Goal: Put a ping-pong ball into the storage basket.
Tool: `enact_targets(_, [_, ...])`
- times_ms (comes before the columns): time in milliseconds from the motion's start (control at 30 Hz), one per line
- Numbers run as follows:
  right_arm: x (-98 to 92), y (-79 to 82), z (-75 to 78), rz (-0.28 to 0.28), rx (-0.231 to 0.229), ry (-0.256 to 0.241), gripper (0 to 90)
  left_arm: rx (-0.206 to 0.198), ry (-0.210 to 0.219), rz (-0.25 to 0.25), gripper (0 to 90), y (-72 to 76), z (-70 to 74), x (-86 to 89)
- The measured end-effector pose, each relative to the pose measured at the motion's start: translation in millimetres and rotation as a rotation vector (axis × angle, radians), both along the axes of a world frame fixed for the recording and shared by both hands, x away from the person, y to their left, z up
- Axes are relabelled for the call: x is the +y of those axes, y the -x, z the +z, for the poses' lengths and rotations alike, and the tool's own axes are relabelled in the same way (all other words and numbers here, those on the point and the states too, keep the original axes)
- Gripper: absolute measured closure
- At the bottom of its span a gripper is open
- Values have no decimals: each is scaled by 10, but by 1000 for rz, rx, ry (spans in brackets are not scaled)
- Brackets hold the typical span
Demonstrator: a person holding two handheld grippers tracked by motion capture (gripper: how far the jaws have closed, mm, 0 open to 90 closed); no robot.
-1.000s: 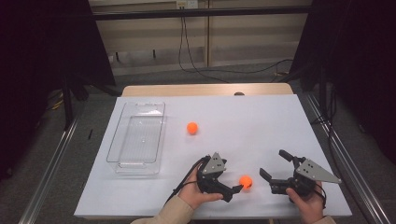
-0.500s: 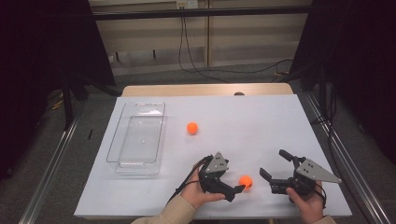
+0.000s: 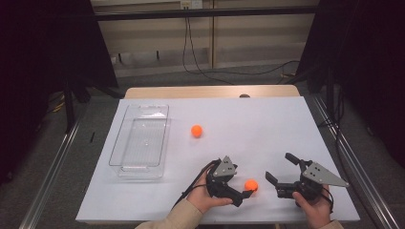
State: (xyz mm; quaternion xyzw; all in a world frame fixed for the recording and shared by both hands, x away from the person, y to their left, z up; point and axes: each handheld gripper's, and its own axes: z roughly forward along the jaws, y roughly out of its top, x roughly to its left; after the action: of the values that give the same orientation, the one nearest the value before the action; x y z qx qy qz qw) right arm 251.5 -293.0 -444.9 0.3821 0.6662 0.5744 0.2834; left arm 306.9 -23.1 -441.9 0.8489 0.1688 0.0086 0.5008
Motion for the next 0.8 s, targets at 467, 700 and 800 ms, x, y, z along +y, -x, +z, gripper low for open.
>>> enact_targets(467, [-2,-3,0,0,-1,1,19,8,-15,-25,73,-16,6,-47])
enact_targets(700, [-1,-3,0,1,-1,1,19,25,-28,-40,105,-12,0,-71])
enact_targets(800, [-3,-4,0,-1,-1,1,19,28,-27,-40,114,-13,-1,-81])
